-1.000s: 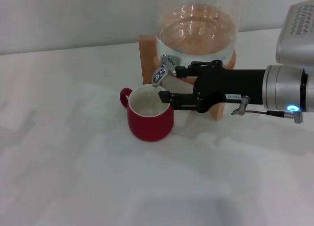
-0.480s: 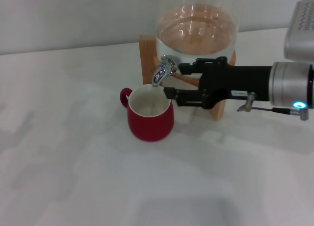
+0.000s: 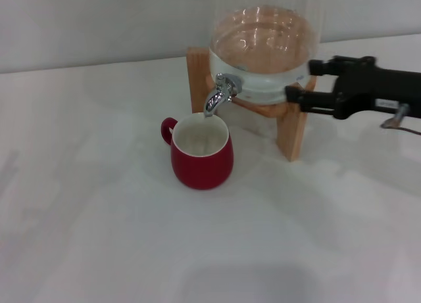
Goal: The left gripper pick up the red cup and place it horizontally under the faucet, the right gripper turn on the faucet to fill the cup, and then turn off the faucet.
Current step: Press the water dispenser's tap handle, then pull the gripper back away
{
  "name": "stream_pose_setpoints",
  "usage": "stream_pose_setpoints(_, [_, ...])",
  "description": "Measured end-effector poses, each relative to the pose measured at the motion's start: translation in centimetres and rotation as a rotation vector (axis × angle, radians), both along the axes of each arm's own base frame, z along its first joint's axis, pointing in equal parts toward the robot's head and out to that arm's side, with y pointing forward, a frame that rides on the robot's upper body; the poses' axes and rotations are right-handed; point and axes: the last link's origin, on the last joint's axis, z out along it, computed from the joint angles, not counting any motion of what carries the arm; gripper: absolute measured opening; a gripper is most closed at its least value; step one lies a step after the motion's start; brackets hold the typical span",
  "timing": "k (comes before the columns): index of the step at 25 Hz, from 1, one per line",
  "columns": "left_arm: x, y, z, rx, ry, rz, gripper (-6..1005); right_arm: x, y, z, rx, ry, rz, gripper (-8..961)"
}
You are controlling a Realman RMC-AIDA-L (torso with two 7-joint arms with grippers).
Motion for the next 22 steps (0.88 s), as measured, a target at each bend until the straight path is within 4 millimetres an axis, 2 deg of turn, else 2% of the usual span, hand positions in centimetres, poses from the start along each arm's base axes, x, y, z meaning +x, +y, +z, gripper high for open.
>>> stream_pose_setpoints(7, [-0.2, 0.3, -0.7, -0.107, -0.01, 0.014, 891, 2.2, -0.4, 1.6, 0.054, 0.012, -0.074, 719])
stream_pose_setpoints(15, [0.3, -0.3, -0.5, -0.094, 0.066, -0.023, 890, 3.4, -0.5, 1.3, 0.043, 0.019, -0.114, 719])
stream_pose_setpoints(22, [0.7, -0.8, -0.7, -0.047, 0.184, -0.076, 890, 3.0, -1.6, 0.2, 0.035, -0.038, -0.045, 719])
